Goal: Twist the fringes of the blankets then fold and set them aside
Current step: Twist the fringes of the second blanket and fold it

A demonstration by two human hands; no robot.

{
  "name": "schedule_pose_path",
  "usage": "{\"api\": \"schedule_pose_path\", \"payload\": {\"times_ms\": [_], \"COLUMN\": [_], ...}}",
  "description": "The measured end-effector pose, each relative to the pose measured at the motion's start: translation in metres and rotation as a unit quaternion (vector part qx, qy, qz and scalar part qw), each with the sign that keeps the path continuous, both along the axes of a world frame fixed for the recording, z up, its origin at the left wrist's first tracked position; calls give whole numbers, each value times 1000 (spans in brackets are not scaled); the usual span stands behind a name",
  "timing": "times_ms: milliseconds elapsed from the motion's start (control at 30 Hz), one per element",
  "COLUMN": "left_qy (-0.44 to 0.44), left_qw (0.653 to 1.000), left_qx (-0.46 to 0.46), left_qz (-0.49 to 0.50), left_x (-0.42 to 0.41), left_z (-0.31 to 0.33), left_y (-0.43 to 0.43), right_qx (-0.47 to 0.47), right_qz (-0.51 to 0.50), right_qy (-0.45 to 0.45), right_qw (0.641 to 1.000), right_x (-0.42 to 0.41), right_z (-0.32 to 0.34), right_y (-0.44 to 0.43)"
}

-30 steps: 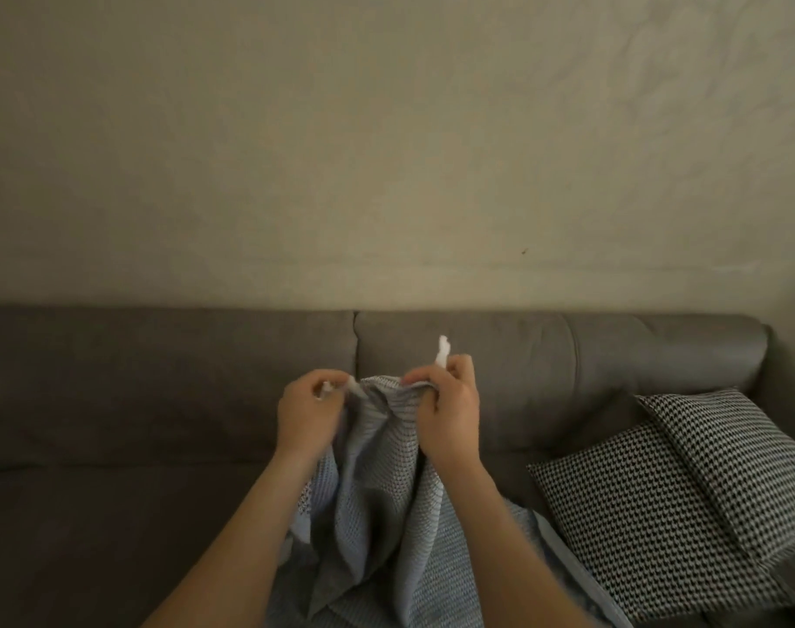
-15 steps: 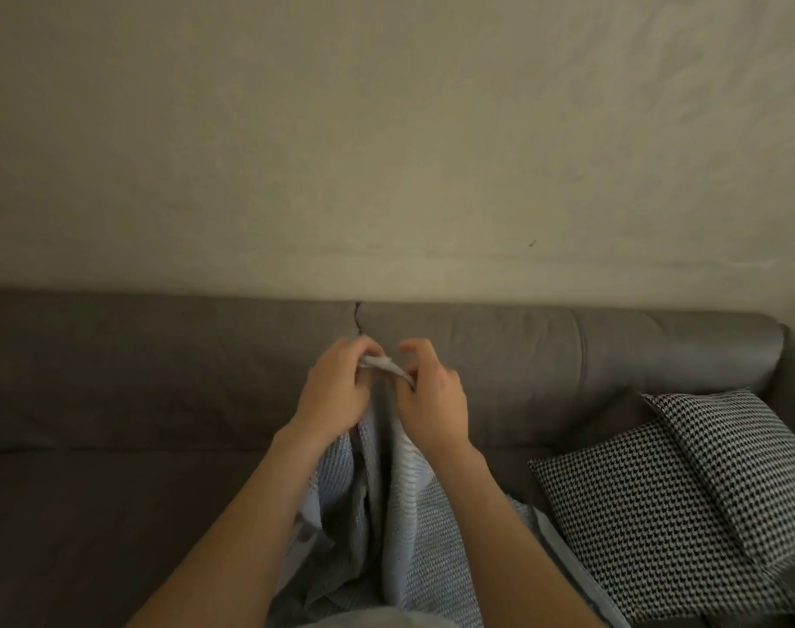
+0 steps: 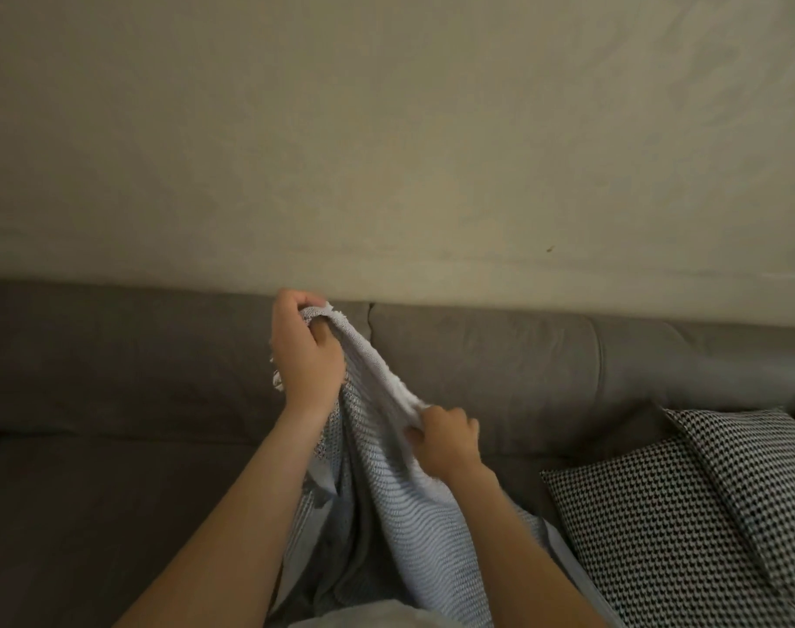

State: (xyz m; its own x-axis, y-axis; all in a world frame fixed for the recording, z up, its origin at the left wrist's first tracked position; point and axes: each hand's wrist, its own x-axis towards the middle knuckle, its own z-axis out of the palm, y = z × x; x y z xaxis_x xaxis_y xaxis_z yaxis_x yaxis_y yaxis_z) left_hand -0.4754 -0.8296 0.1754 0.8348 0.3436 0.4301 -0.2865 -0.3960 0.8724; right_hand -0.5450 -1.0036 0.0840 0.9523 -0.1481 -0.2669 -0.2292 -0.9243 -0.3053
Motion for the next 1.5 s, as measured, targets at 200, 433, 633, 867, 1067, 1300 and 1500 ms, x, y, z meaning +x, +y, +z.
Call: {"api": "schedule_pose_path", "payload": {"times_ms": [200,433,633,867,1067,1300,1500], "left_qy": [170,283,227,213,183,222,192], "left_qw": [976,925,891,910,922,857,917], "left_qx": [115,104,150,230,288,335,238], "left_qz": [71,-230,-364,-271,-181,-322,-257], "left_x": [-5,-23,-31,-28,-25,-19,-15], "left_z": [-32,-60,-44,-60,-67,-71,-56], "left_y": [15,12,-9,4,11,14,5], "right_qx": [18,172,171,128,121,185,161], "right_qz": [-188,-66,-46,-31,-49,-22,38], "right_qy": [-274,-399,-372,-370,-316,-287,-189], "right_qw": [943,898,911,920,940,940,968], "right_x": [1,-5,-12,-12,-9,-2,-3], "right_z": [5,20,27,26,20,22,19], "right_y": [-29,-14,0,8,8,2,2]}}
